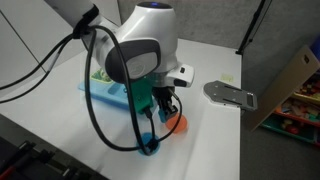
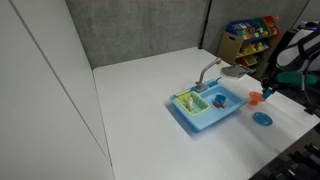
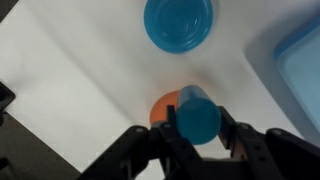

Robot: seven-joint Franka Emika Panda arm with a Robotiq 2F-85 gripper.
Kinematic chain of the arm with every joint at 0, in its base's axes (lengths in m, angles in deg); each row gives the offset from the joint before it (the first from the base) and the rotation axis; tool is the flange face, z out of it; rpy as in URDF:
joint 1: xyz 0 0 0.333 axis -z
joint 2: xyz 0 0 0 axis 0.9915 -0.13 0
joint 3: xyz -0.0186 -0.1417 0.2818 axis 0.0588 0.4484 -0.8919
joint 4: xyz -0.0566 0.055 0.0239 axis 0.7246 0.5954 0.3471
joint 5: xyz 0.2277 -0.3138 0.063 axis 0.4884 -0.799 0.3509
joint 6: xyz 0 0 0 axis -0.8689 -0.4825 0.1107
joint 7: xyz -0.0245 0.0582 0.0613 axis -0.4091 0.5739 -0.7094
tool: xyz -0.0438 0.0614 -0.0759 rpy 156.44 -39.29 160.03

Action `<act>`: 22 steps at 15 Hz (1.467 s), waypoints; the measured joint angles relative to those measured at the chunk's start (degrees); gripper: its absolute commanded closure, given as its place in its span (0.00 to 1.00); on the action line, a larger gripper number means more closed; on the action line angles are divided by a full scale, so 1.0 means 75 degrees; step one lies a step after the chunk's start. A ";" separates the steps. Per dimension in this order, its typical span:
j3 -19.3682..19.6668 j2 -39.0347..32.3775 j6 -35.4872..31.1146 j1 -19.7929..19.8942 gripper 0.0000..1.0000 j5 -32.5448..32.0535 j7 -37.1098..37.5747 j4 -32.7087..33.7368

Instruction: Remove the blue cup from the blue saucer plate and put it on top of the orange saucer plate that is on top of the orange cup

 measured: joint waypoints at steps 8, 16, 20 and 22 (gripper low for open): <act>0.0129 -0.0538 0.0470 -0.0002 0.83 0.0000 0.0689 0.0971; 0.0195 -0.1289 0.0629 0.0035 0.83 0.0031 0.0921 0.1659; 0.0199 -0.1559 0.0746 0.0075 0.83 0.0064 0.0922 0.1902; 0.0199 -0.1666 0.0753 0.0082 0.83 0.0087 0.0922 0.1987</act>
